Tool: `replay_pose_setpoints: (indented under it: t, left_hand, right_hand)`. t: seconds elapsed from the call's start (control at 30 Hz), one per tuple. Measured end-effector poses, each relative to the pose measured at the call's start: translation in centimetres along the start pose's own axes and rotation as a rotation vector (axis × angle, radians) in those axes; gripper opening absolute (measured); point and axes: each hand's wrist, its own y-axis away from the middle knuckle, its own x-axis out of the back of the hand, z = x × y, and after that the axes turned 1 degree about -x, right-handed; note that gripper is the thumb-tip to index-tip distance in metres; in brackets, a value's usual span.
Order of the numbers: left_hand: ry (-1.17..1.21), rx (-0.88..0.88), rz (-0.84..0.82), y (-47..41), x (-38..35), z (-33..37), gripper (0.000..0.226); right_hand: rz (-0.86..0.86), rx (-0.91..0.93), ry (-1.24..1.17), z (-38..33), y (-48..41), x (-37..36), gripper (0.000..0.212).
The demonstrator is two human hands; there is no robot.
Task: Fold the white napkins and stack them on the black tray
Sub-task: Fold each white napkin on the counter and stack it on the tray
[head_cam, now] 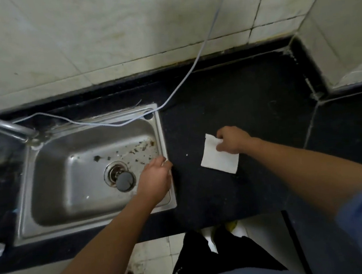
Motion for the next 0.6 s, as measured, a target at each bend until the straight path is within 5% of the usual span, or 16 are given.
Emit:
replay_pose_setpoints:
  t: [0.27,0.6]
  left_hand:
    - [-0.059,-0.294,-0.071,-4.3,4.0,1.8,0.025]
    - [-0.231,-0.885,-0.106,-2.1,5.5,13.7,0.026]
  right_hand:
    - [0.363,0.016,0.076,0.9,11.4,-1.1,0.019]
    - [0.622,-0.398,0.080,3.4,30.7,-7.1,0.025]
